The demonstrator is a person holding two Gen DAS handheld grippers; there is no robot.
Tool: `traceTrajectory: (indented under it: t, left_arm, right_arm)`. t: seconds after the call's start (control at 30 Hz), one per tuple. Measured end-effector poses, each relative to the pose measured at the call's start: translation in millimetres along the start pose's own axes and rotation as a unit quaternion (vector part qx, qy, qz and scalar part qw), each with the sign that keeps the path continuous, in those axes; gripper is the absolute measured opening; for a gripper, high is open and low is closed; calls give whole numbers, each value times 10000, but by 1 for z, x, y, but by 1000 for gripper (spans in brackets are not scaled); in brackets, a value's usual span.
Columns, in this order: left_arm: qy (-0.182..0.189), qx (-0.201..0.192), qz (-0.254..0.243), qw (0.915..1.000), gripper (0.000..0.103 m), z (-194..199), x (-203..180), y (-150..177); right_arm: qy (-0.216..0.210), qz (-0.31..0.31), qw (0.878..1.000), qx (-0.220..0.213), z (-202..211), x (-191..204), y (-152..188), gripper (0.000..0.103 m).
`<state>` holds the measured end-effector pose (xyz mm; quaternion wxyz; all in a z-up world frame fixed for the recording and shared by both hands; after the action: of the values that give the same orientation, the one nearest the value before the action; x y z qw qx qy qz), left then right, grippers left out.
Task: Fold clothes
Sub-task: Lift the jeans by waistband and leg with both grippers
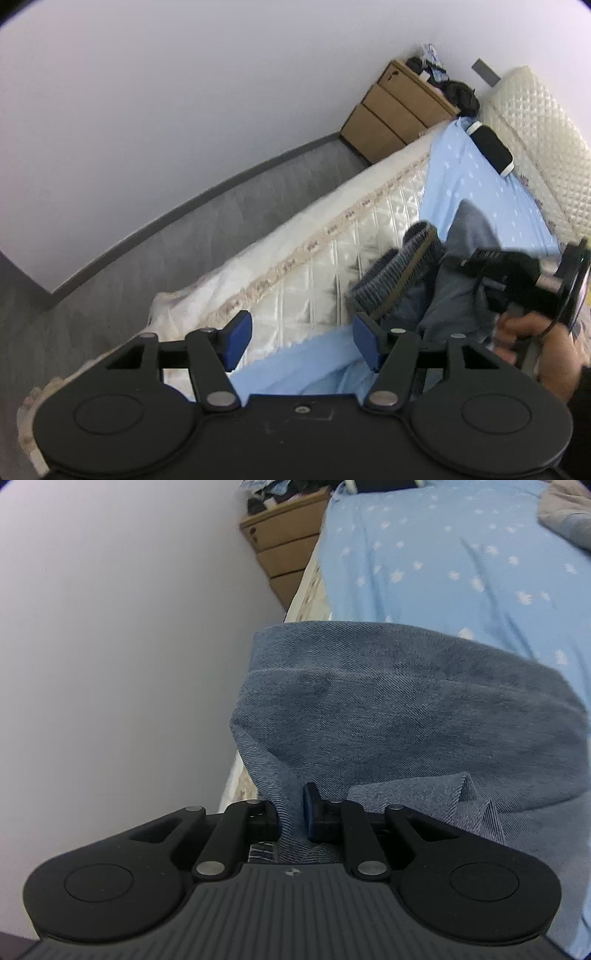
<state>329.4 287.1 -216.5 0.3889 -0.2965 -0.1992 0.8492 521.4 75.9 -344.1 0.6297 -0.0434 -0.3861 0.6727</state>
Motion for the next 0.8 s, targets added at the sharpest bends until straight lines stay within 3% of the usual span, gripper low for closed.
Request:
traceTrajectory:
  t: [0.13, 0.2, 0.3, 0.33, 0.4, 0.47, 0.63, 0.8]
  left_arm:
    - [432, -297, 114, 9986, 64, -16, -21, -15]
    - [755, -327, 103, 9966, 68, -30, -40, -21]
    - [1225, -243, -84, 9921, 74, -56, -76, -27]
    - [1350, -189, -210, 9904, 75, -66, -89, -28]
    - [1562, -70, -487, 9865, 79, -88, -113, -27]
    - [1671, 112, -762, 9829, 80, -113, -133, -24]
    - [1540, 630, -1376, 9764, 80, -175, -154, -16]
    - [1361, 1041, -1466, 9742, 80, -216, -149, -10]
  right_arm:
    - [-537, 379, 9974, 300, 0, -4, 5, 27]
    - [-1065, 553, 9918, 436, 15, -3, 5, 45]
    - [-1528, 461, 9868, 272, 57, -25, -13, 63]
    - [-1626, 424, 9856, 188, 71, -35, -20, 64]
    - [-1598, 339, 9866, -15, 91, -66, -30, 67]
    - [-1261, 255, 9916, -159, 100, -104, -34, 71]
    - [-553, -505, 9971, 124, 89, -200, -22, 72]
    - [-881, -935, 9915, 213, 65, -235, -15, 72]
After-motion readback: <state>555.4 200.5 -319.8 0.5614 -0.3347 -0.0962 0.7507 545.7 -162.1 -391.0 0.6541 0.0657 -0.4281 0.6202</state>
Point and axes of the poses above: each gripper's, at about its wrist camera, not at the fingertips, and z roughly against the way its jaws point, x to its left, y to its underside, the point moved 6 cm from there along -z, roughly the way its jaws point, and after that the axes turned 9 degrees about -x, right-handed, at the moved point
